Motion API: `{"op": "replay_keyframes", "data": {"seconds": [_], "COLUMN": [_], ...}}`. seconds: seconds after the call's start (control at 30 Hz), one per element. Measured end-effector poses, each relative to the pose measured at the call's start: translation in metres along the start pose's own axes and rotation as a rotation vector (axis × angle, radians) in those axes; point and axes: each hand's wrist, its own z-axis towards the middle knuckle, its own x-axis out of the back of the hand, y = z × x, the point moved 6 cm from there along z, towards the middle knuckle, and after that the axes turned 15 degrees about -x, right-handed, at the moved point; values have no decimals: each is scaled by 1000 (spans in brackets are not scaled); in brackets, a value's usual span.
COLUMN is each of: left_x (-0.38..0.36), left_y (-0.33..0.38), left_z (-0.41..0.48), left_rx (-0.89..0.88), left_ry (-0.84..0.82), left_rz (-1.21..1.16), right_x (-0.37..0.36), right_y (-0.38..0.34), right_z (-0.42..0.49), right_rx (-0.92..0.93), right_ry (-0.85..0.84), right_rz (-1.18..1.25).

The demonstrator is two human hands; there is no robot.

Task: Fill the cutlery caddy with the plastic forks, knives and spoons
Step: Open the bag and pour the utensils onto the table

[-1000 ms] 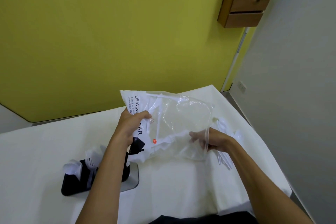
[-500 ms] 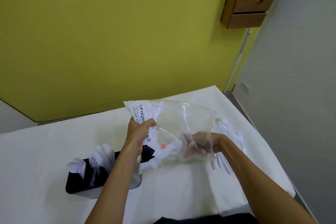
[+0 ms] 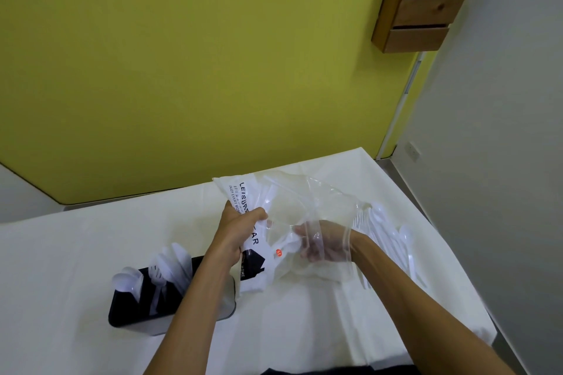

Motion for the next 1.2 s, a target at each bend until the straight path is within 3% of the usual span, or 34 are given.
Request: {"op": "replay_keyframes", "data": {"seconds": [0.27,0.47,0.6,0.77,0.83,1.0,1.2], "left_x": [15,6,6,13,19,31,41], "left_y": [5,0,-2,-2,2,11,18], "left_z": [4,2,0,-4,-2,1,3], "left_rx": [-21,41,78,73,50,6,-4], "left_ry": [-2,-82,-114,-104,-58,22,57], "left_rz": [104,157,200,242,236,216,213], "right_x": [19,-2,-3,4,11,32,59], "right_y": [-24,-38,-36,-44,-50,-60,-46], "right_z": [-5,-2,-2,-4,-6,-24,-47], "right_rx": [226,328,328,362,430,576,534], "right_ry": [305,153,29,94,139,459,603], "right_rz": [-36,-15,201,376,377,183,22]}}
